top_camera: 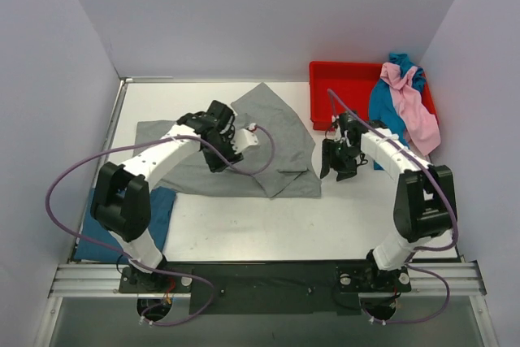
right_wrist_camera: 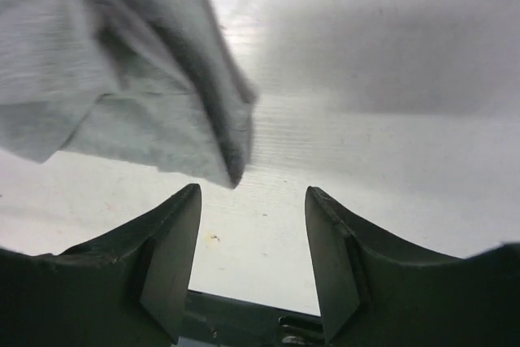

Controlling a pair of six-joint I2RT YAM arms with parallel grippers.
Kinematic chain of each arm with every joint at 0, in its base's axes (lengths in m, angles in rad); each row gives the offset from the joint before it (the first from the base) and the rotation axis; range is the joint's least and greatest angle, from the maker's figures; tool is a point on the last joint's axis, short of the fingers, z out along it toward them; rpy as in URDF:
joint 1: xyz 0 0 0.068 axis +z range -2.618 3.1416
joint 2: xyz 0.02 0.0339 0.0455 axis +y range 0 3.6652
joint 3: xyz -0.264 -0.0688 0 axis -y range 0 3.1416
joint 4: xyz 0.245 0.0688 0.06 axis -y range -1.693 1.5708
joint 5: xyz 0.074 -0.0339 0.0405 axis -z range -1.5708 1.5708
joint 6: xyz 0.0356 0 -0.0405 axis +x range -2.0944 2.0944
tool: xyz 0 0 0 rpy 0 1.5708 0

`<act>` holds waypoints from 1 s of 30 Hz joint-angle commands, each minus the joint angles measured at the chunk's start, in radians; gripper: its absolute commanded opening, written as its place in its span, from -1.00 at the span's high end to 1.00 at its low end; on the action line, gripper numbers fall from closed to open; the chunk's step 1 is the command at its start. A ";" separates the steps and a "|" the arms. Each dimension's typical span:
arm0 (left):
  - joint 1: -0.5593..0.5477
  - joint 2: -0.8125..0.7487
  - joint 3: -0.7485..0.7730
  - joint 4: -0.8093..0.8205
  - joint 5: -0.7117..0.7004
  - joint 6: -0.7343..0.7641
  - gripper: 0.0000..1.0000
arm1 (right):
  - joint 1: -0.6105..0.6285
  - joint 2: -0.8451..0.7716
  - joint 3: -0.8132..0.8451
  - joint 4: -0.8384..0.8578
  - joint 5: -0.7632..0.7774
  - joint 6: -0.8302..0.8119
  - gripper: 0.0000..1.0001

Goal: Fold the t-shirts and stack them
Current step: Fold the flattened tshirt in 1/3 of the way

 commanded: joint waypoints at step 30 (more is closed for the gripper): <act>-0.168 0.239 0.130 0.357 0.063 -0.252 1.00 | 0.024 0.248 0.299 0.216 -0.218 0.072 1.00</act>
